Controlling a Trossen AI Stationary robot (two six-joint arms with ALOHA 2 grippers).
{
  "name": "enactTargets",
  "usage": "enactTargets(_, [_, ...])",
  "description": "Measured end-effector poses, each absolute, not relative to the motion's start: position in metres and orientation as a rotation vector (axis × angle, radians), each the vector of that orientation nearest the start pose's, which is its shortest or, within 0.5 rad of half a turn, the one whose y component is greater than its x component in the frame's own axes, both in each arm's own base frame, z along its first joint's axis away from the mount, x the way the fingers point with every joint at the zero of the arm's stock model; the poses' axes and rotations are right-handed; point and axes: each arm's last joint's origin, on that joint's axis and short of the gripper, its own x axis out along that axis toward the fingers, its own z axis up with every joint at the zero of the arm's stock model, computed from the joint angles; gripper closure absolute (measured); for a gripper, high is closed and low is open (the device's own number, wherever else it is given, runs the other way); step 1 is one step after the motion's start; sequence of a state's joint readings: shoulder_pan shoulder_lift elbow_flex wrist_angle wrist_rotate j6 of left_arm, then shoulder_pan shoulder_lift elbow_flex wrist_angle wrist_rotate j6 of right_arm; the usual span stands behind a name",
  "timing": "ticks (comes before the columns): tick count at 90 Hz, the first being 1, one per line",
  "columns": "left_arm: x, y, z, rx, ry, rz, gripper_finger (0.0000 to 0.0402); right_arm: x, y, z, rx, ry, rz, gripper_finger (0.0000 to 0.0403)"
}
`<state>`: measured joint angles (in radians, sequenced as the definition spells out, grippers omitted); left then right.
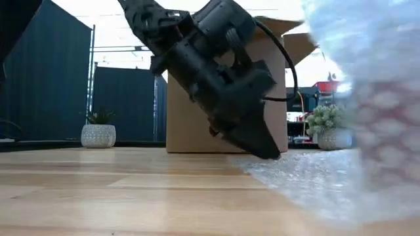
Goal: Wrap mug
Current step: Wrap the red mug with the bubble wrap
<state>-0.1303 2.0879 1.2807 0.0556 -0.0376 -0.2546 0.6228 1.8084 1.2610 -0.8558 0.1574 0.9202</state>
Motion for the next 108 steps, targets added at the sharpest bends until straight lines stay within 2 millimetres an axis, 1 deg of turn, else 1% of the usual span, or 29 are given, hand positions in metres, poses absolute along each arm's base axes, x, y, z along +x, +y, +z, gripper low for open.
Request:
enactTargets(9, [0.429,-0.055,0.16,-0.166,0.679,-0.013,0.0265,0.278,0.194,0.189,0.226,1.328,-0.221,0.0369])
enactTargets(14, [0.432,-0.056,0.167,-0.161,0.63,-0.022,0.0265,0.278,0.194,0.189,0.218,1.33,-0.214,0.038])
enactTargets(17, [0.432,-0.055,0.167,-0.163,0.625,-0.021,0.0265,0.278,0.194,0.189,0.215,1.331,-0.212,0.0385])
enactTargets(22, [0.432,-0.054,0.16,-0.162,0.648,-0.015,0.0265,0.278,0.194,0.189,0.207,1.333,-0.201,0.039])
enactTargets(31, [0.435,-0.054,0.138,-0.163,0.691,-0.008,0.0265,0.278,0.195,0.189,0.198,1.33,-0.189,0.0391])
enactTargets(42, [0.437,-0.055,0.11,-0.157,0.752,-0.001,0.0265,0.278,0.195,0.189,0.201,1.327,-0.189,0.0377])
enactTargets(58, [0.439,-0.055,0.09,-0.149,0.78,0.007,0.0265,0.279,0.195,0.189,0.204,1.31,-0.192,0.0352])
enactTargets(75, [0.438,-0.051,0.082,-0.14,0.821,0.021,0.0265,0.278,0.197,0.189,0.191,1.378,-0.089,0.0335])
enactTargets(80, [0.438,-0.049,0.082,-0.141,0.826,0.024,0.0265,0.277,0.197,0.189,0.194,1.393,-0.07,0.0345])
enactTargets(88, [0.438,-0.047,0.082,-0.142,0.828,0.028,0.0266,0.276,0.199,0.189,0.196,1.399,-0.063,0.0383])
enactTargets(91, [0.438,-0.047,0.082,-0.142,0.828,0.029,0.0266,0.276,0.199,0.189,0.201,1.406,-0.056,0.039])
enactTargets(108, [0.437,-0.045,0.081,-0.138,0.844,0.042,0.0266,0.263,0.217,0.188,0.258,1.457,0.001,0.0396])
